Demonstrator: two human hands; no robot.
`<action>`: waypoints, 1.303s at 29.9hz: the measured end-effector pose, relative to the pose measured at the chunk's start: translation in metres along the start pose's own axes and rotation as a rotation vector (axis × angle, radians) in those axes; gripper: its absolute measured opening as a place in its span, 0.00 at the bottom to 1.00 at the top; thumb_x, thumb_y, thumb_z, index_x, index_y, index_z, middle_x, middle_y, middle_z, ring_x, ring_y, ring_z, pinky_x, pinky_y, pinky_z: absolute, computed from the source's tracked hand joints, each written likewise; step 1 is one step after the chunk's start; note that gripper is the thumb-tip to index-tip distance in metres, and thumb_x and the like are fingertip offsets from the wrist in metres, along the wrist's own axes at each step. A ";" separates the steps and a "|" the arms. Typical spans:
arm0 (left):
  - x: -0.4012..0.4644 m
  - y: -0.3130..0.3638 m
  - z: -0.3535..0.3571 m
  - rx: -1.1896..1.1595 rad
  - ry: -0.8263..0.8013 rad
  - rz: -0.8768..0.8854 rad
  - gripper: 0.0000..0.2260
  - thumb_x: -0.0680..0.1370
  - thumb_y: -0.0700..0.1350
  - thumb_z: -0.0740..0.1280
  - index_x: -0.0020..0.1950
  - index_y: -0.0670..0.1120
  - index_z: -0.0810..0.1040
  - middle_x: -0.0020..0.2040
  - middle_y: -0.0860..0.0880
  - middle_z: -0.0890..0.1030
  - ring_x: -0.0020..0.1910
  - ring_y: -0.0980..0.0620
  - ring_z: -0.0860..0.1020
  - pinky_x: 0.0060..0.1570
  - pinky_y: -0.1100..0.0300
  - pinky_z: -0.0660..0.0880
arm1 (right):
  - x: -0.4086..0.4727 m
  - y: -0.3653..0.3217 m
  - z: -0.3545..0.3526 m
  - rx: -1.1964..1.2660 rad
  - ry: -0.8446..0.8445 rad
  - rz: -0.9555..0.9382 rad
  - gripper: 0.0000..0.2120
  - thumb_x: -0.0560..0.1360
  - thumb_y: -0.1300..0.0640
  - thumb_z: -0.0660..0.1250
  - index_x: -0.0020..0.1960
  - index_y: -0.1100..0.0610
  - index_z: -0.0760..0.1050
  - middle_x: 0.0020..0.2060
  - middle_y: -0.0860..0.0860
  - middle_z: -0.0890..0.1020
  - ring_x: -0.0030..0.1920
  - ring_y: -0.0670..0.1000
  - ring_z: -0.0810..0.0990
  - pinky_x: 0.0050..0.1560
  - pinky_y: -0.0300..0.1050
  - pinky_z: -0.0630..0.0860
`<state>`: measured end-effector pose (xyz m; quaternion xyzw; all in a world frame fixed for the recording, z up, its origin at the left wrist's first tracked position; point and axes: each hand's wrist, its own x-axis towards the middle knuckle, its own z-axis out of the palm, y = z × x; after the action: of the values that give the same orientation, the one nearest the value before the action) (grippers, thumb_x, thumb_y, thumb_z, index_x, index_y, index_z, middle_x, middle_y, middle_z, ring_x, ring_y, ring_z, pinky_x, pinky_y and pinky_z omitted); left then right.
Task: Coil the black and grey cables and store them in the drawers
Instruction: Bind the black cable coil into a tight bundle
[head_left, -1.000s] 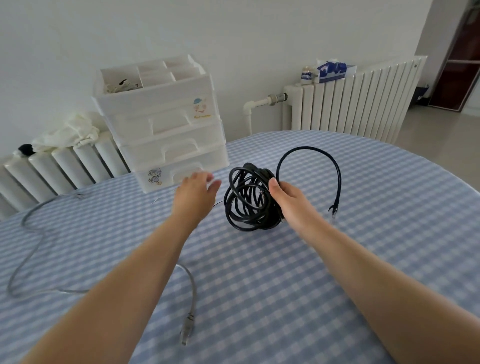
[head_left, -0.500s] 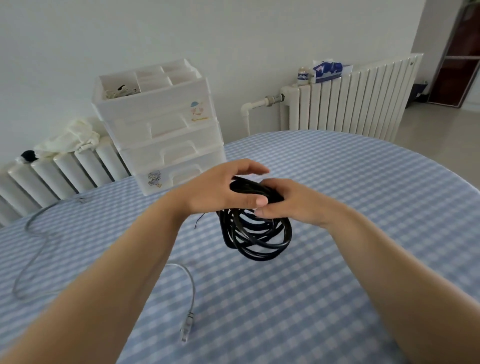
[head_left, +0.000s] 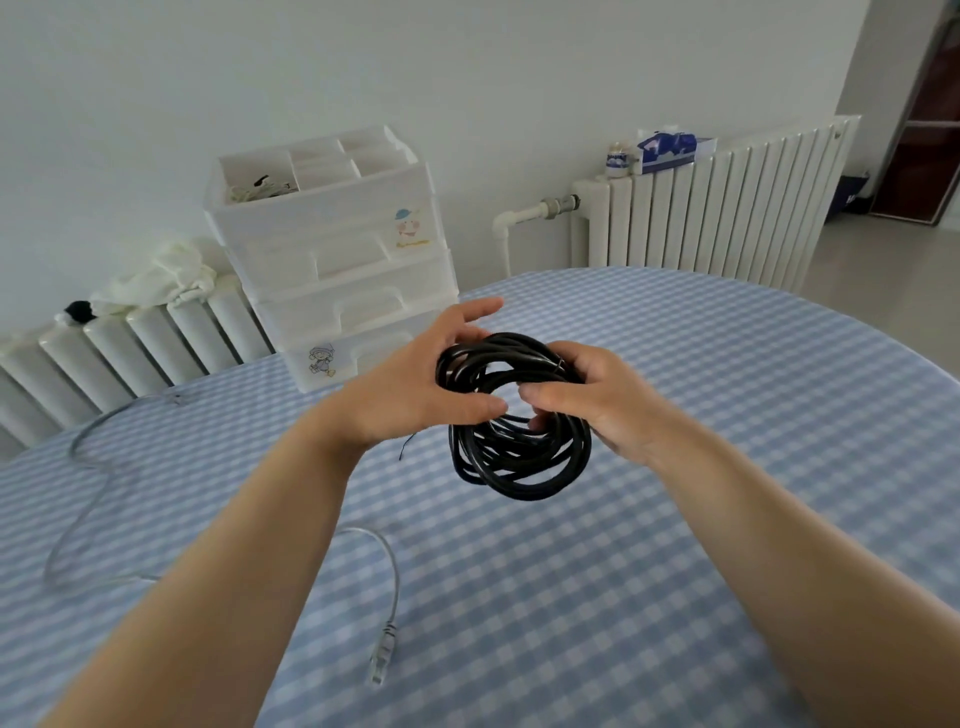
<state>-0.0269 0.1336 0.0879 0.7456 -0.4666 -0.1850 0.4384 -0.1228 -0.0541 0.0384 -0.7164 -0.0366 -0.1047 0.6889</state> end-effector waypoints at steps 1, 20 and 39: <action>-0.001 -0.002 0.001 0.006 0.003 -0.010 0.39 0.70 0.42 0.75 0.74 0.57 0.59 0.63 0.47 0.74 0.56 0.53 0.80 0.58 0.58 0.76 | 0.000 0.000 0.000 -0.003 -0.013 0.006 0.06 0.73 0.62 0.71 0.49 0.55 0.79 0.32 0.47 0.80 0.36 0.49 0.81 0.43 0.46 0.79; -0.005 -0.035 0.036 -0.357 0.194 -0.147 0.29 0.67 0.56 0.72 0.62 0.40 0.73 0.53 0.45 0.79 0.53 0.48 0.80 0.58 0.51 0.76 | 0.004 0.008 0.004 0.221 0.193 -0.018 0.02 0.76 0.63 0.67 0.45 0.57 0.76 0.27 0.49 0.70 0.29 0.47 0.70 0.34 0.41 0.73; 0.007 -0.019 0.047 -0.531 0.583 -0.070 0.29 0.68 0.43 0.76 0.64 0.58 0.69 0.62 0.47 0.75 0.53 0.49 0.81 0.54 0.51 0.79 | 0.004 0.009 -0.006 0.162 0.024 0.274 0.01 0.78 0.60 0.66 0.49 0.57 0.75 0.47 0.57 0.86 0.47 0.52 0.84 0.53 0.49 0.78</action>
<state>-0.0460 0.1084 0.0473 0.6432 -0.2325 -0.0944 0.7234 -0.1180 -0.0606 0.0303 -0.6554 0.0613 -0.0149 0.7526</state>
